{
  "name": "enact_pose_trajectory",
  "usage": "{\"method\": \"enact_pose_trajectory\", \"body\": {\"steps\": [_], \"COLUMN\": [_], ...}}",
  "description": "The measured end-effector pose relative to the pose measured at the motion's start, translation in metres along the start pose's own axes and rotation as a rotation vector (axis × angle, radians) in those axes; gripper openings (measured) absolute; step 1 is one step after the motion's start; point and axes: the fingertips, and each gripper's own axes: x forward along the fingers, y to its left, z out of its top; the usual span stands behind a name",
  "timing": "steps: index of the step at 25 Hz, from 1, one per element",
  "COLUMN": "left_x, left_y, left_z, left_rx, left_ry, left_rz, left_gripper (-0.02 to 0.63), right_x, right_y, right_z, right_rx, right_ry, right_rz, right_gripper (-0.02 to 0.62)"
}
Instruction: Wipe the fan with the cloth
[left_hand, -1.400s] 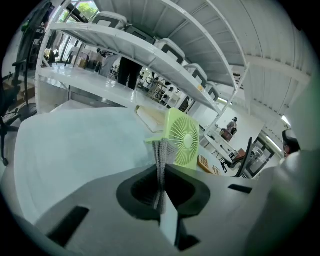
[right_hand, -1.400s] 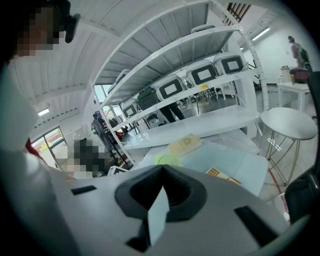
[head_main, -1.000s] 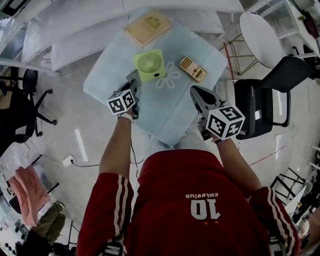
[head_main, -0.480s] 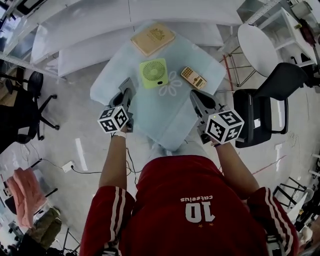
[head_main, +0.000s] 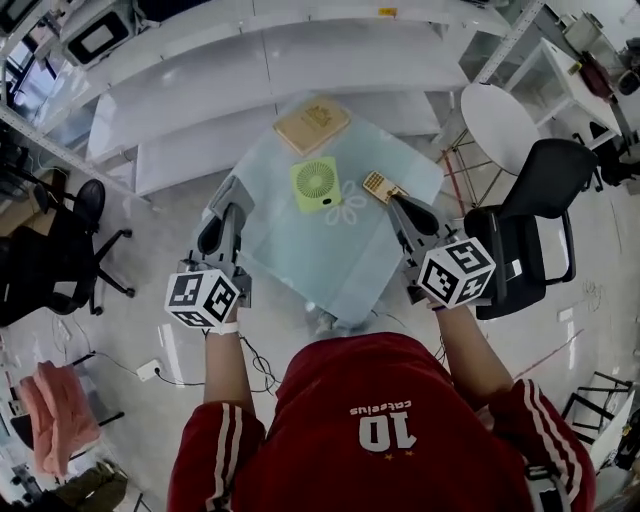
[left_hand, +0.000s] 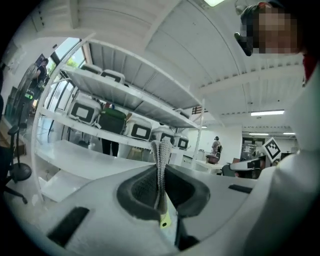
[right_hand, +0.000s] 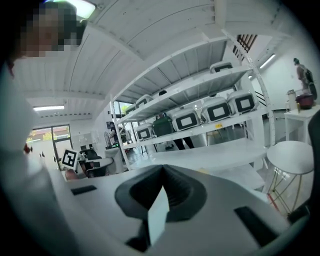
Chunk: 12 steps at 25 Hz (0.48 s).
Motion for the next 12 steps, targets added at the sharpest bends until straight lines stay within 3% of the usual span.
{"method": "enact_pose_trajectory", "body": {"steps": [12], "left_x": [-0.036], "left_y": [-0.067], "left_z": [0.055], "left_rx": [0.062], "left_ry": [-0.096], "left_rz": [-0.098], "left_gripper": [0.025], "right_x": [-0.034], "right_y": [0.029], "right_z": [0.045], "right_rx": [-0.062], "right_ry": [-0.090], "right_rz": [-0.010], "right_gripper": [0.005]}}
